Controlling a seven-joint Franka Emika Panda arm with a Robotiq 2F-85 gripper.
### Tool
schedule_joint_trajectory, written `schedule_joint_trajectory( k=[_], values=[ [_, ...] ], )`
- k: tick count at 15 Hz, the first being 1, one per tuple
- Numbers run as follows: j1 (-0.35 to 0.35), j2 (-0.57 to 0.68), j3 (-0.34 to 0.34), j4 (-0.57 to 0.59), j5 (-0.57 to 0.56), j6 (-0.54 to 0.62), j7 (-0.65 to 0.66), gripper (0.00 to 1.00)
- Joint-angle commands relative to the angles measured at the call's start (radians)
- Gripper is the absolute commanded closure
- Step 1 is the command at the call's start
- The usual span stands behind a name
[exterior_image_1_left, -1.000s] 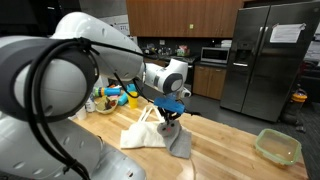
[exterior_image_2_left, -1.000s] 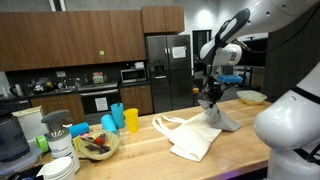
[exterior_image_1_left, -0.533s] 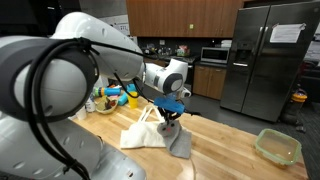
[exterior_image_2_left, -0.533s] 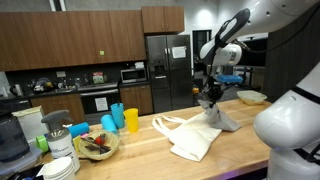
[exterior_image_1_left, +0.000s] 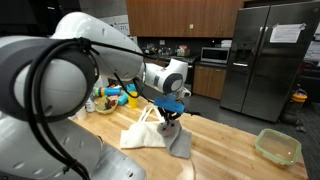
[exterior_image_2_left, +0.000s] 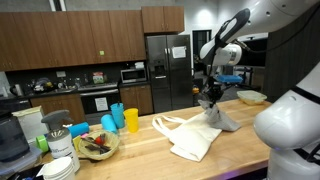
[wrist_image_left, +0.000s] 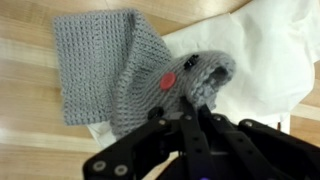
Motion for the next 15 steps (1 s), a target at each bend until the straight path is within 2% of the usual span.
schedule_joint_trajectory(
  k=[1, 14, 15],
  values=[
    [0.013, 0.0, -0.012, 0.001, -0.006, -0.001, 0.006, 0.97],
    [0.013, 0.0, -0.012, 0.001, -0.006, -0.001, 0.006, 0.97],
    [0.019, -0.004, -0.009, 0.006, 0.002, -0.005, 0.007, 0.99]
  ],
)
